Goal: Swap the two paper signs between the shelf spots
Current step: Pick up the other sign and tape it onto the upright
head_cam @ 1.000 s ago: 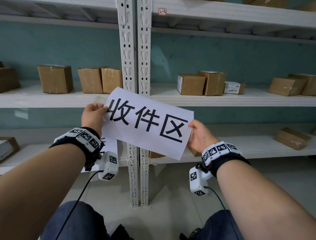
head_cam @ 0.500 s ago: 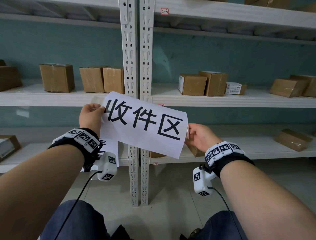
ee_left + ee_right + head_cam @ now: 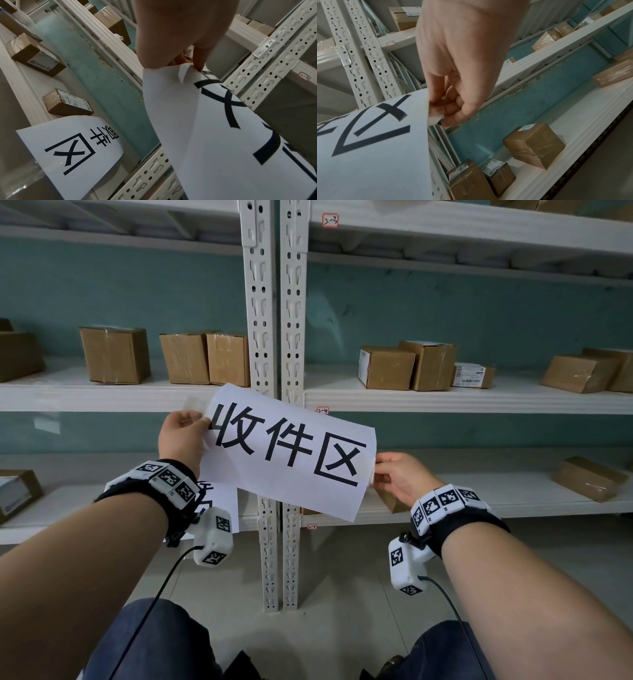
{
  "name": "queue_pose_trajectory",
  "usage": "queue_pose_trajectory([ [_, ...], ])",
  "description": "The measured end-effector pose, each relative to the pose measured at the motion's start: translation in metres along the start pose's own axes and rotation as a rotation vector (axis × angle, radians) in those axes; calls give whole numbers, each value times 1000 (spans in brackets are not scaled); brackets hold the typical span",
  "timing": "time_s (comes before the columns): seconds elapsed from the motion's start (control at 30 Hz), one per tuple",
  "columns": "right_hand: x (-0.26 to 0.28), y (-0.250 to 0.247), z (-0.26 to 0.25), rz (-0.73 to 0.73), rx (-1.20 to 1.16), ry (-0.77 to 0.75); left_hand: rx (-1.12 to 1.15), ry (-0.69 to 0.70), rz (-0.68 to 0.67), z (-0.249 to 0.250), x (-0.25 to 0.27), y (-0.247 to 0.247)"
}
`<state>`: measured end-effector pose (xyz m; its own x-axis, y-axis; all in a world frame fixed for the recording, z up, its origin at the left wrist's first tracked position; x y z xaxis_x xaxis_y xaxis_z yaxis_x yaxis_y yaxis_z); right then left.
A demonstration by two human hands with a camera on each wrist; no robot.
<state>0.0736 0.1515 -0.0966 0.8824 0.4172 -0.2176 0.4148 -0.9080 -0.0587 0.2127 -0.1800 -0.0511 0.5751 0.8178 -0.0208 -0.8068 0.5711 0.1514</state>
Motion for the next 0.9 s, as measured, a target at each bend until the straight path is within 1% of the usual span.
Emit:
queue_pose_trajectory([
  [0.13, -1, -1, -9, 15, 40, -25, -21, 6, 7, -2, 0, -3],
  [0.2, -1, -1, -13, 26, 100, -19, -29, 16, 11, -2, 0, -3],
  [0.37, -7, -4, -12, 81, 392, -13, -67, 38, 12, -5, 6, 2],
  [0.47, -10, -10, -14, 171, 525, -18, -89, 30, 7, -9, 4, 2],
  [0.57, -5, -10, -26, 284, 536, -31, -120, 33, 15, -12, 2, 1],
  [0.73, -5, -7, -35, 383, 526, -47, -132, 19, 39, -16, 0, 1],
  [0.83, -6, -5, -34, 394, 564, -42, -153, 29, 47, -17, 2, 1],
  [0.9, -10, -4, -29, 368, 609, -38, -154, 31, 53, -17, 2, 1],
])
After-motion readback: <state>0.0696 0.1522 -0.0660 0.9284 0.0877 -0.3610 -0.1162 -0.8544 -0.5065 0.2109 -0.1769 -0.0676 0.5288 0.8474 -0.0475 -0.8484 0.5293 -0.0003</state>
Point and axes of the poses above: each hand's wrist, its own x-axis away from the middle knuckle, its own y-axis out of the palm, z = x × y, the point moved 5 cm from there along -x, towards the middle knuckle, and after that the axes turned 13 degrees about -y, right-handed, at the moved point
